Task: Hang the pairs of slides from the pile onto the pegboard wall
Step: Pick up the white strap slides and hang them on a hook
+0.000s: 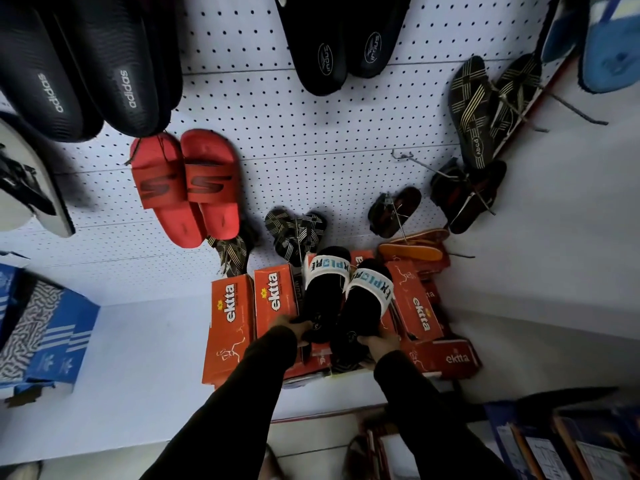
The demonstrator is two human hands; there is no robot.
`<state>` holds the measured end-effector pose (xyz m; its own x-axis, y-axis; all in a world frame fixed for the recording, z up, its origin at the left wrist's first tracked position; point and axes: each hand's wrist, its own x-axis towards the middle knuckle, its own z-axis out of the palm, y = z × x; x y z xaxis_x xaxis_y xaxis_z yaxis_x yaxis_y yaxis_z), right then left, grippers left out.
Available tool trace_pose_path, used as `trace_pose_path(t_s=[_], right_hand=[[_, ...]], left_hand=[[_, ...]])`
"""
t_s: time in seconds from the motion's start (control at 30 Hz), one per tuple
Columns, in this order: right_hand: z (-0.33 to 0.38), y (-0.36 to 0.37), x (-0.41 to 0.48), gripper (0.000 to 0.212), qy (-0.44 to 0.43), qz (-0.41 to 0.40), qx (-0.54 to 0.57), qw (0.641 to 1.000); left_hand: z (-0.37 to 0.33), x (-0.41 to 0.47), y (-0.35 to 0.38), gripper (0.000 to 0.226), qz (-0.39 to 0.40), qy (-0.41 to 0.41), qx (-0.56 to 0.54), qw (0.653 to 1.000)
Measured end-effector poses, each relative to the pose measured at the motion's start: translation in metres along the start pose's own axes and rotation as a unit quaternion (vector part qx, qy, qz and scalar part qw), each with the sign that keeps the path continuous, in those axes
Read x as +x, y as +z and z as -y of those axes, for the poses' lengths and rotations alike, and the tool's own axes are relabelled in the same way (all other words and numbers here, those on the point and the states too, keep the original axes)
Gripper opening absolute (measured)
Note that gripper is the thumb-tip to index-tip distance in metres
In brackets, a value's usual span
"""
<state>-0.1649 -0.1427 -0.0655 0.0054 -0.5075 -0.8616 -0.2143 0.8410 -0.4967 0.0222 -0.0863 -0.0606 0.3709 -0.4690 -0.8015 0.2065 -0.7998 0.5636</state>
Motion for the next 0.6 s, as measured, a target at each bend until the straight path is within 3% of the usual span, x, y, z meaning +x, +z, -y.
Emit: trace_pose_path(t_s=[0.37, 0.6], right_hand=[[0.035, 0.001, -0.071, 0.055, -0.115, 0.022, 0.048, 0.992], [0.073, 0.003, -0.13, 0.055, -0.274, 0.056, 0.093, 0.956]], left_hand=[[0.008, -0.057, -0.018, 0.043, -0.042, 0.098, -0.165, 0.98], [-0.021, -0.109, -0.036, 0.041, -0.076, 0.256, -0.2, 0.943]])
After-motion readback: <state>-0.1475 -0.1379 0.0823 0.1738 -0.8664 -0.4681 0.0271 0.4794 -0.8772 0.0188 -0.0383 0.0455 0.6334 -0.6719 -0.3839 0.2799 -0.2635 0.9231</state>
